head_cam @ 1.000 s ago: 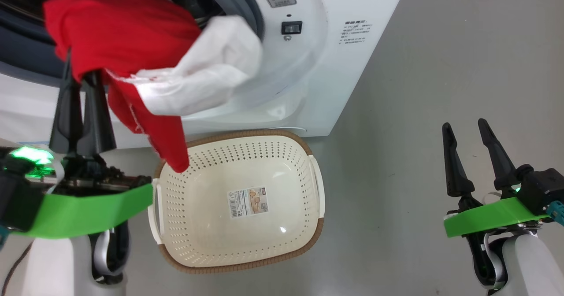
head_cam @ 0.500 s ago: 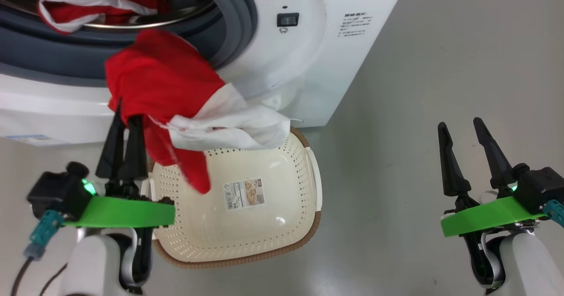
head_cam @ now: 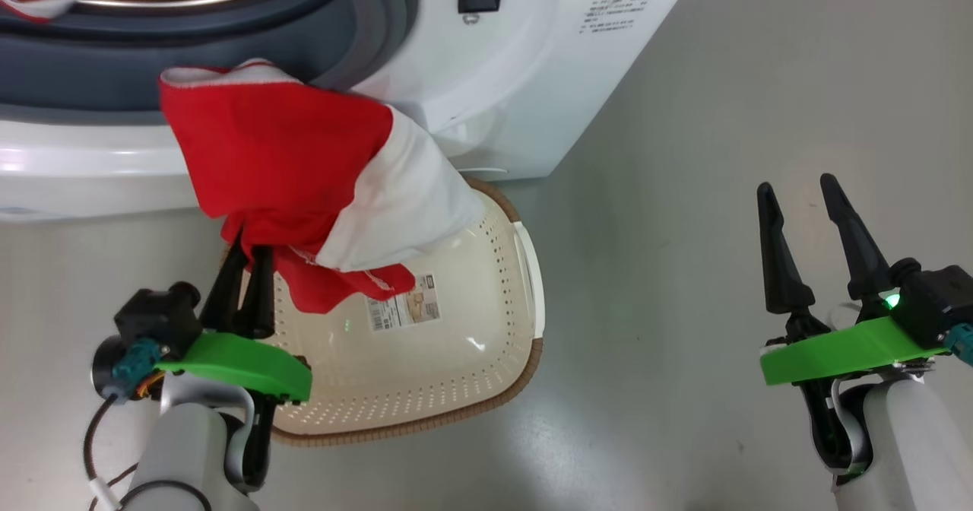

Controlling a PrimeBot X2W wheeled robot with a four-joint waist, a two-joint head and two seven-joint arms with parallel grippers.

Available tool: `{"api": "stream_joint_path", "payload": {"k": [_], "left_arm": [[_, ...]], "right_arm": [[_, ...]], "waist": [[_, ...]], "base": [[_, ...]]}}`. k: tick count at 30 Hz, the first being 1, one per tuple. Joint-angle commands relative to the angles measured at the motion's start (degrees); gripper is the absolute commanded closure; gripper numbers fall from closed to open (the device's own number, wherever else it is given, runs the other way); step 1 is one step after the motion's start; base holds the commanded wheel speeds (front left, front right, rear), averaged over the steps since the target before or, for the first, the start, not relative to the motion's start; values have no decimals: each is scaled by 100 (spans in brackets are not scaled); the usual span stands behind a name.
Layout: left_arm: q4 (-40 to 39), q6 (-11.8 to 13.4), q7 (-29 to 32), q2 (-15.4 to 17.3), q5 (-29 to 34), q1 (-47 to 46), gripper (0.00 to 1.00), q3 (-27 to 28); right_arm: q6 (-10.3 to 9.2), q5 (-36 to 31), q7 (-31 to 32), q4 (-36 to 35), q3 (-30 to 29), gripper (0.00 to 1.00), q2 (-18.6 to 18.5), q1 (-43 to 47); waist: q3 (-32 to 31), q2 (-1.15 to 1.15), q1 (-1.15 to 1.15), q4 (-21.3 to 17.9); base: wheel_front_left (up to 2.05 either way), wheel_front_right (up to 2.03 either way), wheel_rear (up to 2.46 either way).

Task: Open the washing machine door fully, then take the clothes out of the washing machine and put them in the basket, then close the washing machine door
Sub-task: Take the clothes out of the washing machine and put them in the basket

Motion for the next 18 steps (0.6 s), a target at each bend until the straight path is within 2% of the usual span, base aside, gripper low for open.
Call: {"api": "stream_joint_path", "payload": {"k": [1, 18], "left_arm": [[35, -31, -28, 116, 89, -51, 100, 139], [1934, -109, -28, 122, 454, -790, 100, 289]], "right_arm": [[36, 45, -36, -147, 132, 0, 5, -91], [36, 229, -36, -271, 123, 0, 7, -441]], "waist": [[173, 0, 0, -86], [1035, 0, 0, -359]], "base": [[0, 0, 0], [0, 0, 0]]}}
